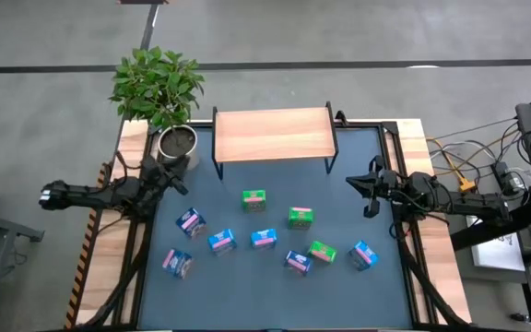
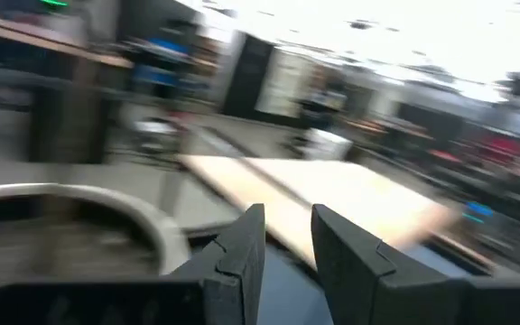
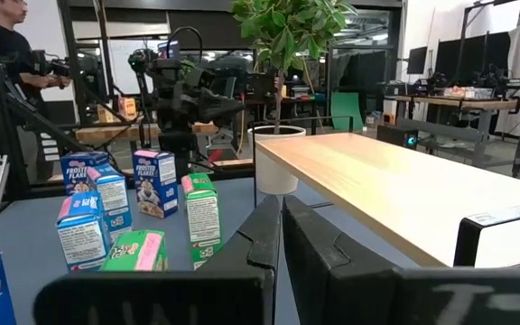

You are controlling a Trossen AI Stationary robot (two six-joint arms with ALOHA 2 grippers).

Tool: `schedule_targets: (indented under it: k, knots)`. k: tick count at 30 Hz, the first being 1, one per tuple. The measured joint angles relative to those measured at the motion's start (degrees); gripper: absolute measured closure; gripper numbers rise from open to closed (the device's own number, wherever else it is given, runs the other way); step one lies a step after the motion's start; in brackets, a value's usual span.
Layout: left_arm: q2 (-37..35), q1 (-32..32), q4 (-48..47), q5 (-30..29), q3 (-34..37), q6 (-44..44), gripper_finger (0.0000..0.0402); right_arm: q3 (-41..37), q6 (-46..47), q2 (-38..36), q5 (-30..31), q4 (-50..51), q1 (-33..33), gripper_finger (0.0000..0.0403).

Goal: Stack cereal on shelf
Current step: Put the top left green cereal box on the shelf

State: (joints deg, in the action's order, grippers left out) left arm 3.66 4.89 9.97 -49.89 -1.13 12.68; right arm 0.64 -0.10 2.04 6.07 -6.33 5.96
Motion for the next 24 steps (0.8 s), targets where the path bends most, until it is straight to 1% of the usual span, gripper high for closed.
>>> schedule_targets:
  k: [2, 4, 8, 10, 15, 24]
  knots:
    - [0.00, 0.00, 0.01, 7.51, 0.00, -1.36, 0.0324, 0.00, 0.02, 0.00, 0.00, 0.00, 0.00, 0.0394]
    - [0.00, 0.06, 0.03, 13.01, 0.00, -1.57, 0.0324, 0.00, -0.04, 0.00, 0.00, 0.00, 0.00, 0.0394]
    - [0.00, 0.04, 0.03, 18.88, 0.00, -1.07, 0.0324, 0.00, -0.11, 0.00, 0.00, 0.02, 0.00, 0.0394]
    - [0.00, 0.04, 0.03, 19.95, 0.00, -1.05, 0.0324, 0.00, -0.32, 0.00, 0.00, 0.02, 0.00, 0.0394]
    - [0.00, 0.04, 0.05, 20.02, 0.00, 0.00, 0.0324, 0.00, -0.40, 0.00, 0.00, 0.02, 0.02, 0.0394]
    - [0.00, 0.04, 0.77, 20.02, 0.00, 0.88, 0.0324, 0.00, 3.33, 0.00, 0.00, 0.00, 0.00, 0.0394]
